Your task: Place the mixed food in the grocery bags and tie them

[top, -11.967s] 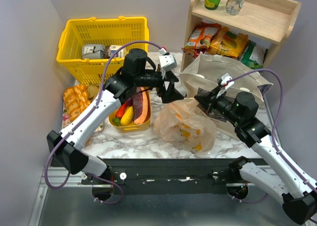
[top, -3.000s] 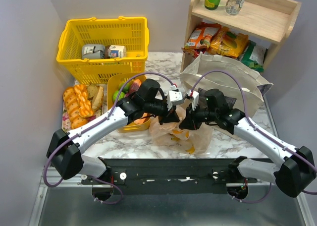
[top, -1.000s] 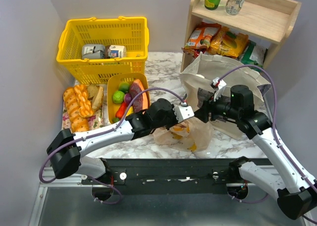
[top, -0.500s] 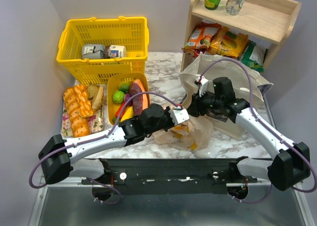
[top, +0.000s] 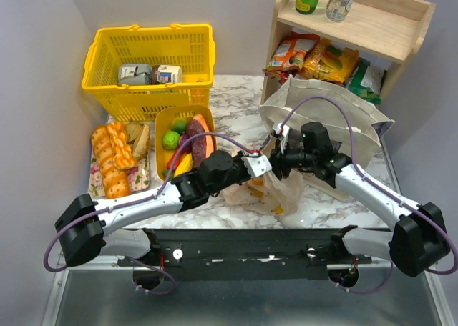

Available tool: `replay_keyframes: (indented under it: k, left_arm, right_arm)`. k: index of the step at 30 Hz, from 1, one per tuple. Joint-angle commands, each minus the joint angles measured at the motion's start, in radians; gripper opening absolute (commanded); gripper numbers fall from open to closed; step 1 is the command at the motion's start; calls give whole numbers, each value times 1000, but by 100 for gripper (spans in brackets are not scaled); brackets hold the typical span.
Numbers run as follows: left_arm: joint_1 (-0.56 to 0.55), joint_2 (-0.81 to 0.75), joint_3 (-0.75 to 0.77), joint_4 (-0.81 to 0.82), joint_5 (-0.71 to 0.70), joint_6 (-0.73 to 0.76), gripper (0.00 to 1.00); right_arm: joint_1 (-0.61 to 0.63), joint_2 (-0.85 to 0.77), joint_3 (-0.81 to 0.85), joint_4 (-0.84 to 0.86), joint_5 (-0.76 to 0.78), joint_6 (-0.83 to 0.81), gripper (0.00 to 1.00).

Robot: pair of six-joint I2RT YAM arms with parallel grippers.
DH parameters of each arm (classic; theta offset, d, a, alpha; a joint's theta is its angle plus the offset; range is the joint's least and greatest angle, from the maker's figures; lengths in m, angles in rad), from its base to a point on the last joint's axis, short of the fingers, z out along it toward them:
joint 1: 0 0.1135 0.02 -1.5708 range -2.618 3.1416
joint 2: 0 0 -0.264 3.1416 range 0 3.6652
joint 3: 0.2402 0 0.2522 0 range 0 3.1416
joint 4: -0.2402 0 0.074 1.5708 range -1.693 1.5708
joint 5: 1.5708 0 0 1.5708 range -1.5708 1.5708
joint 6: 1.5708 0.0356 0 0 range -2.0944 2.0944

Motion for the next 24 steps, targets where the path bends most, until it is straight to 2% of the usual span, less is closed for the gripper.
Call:
replay_keyframes:
  k: [1,10,16,24]
  left_arm:
    - [28,-17,-24,93,33,-22,0]
    - [86,-32,-38,59,205,-136,0]
    - [110,-23,-35,51,286,-188,0]
    - [133,5,-11,56,363,-243,0]
  right_arm:
    - [21,-20,-77,155,28,-15,43]
    - [48,-98,-264,528,94,57,43]
    - [71,-121,-318,667,123,63,43]
    - [117,-95,-356,766,166,67,41]
